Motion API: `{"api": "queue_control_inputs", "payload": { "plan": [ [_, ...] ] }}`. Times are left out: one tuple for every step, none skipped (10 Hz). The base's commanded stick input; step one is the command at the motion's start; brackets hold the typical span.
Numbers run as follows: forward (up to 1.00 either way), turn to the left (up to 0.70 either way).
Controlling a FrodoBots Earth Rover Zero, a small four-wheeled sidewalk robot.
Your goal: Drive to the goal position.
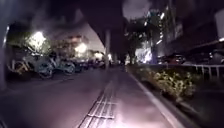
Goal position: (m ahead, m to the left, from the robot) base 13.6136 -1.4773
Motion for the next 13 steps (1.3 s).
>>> {"api": "queue_control_inputs", "payload": {
  "plan": [
    [0.45, 0.00],
    [0.45, 0.00],
    [0.45, 0.00],
    [0.45, 0.00],
    [0.45, 0.00],
    [0.45, 0.00],
    [0.45, 0.00],
    [0.45, 0.00],
    [0.45, 0.00],
    [0.45, 0.00],
    [0.45, 0.00],
    [0.45, 0.00],
    [0.45, 0.00]
  ]
}}
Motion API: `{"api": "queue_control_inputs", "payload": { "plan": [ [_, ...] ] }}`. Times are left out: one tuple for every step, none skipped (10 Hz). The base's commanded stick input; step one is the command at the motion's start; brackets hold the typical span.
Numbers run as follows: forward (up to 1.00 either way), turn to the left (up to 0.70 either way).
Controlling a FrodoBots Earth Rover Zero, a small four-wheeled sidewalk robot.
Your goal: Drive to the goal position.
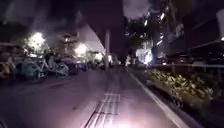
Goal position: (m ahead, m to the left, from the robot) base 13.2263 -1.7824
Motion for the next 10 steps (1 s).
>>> {"api": "queue_control_inputs", "payload": {
  "plan": [
    [0.45, 0.00],
    [0.45, 0.00],
    [0.45, 0.00],
    [0.45, 0.00],
    [0.45, 0.00],
    [0.45, 0.00],
    [0.45, 0.00],
    [0.45, 0.00],
    [0.45, 0.00],
    [0.45, 0.00]
  ]
}}
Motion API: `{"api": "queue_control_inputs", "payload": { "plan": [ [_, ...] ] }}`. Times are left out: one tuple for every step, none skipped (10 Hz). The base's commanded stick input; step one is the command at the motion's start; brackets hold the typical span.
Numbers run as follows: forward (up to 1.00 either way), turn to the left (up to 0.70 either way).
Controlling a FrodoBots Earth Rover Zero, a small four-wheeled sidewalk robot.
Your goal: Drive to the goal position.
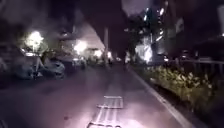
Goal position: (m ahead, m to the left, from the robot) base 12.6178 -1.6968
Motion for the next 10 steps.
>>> {"api": "queue_control_inputs", "payload": {
  "plan": [
    [0.45, 0.00],
    [0.45, 0.00],
    [0.45, 0.00],
    [0.45, 0.00],
    [0.22, 0.00],
    [0.02, 0.00],
    [0.00, 0.00],
    [0.00, 0.00],
    [0.00, 0.00],
    [0.00, 0.00]
  ]
}}
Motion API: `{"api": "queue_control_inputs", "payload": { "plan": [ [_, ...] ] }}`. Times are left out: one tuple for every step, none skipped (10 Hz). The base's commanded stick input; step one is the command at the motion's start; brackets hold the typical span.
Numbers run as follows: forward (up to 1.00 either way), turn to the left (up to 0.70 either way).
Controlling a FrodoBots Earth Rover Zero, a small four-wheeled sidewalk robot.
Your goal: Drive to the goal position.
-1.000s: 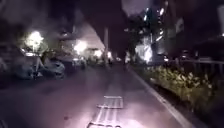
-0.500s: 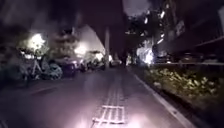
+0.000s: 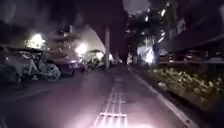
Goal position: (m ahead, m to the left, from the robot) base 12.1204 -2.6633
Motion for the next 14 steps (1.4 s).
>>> {"api": "queue_control_inputs", "payload": {
  "plan": [
    [0.00, 0.00],
    [0.00, 0.00],
    [0.00, 0.00],
    [0.00, 0.00],
    [0.00, 0.00],
    [0.08, -0.05],
    [0.45, -0.27],
    [0.45, -0.27],
    [0.45, -0.23],
    [0.45, -0.09],
    [0.45, -0.01],
    [0.45, 0.00],
    [0.45, 0.00],
    [0.45, 0.00]
  ]
}}
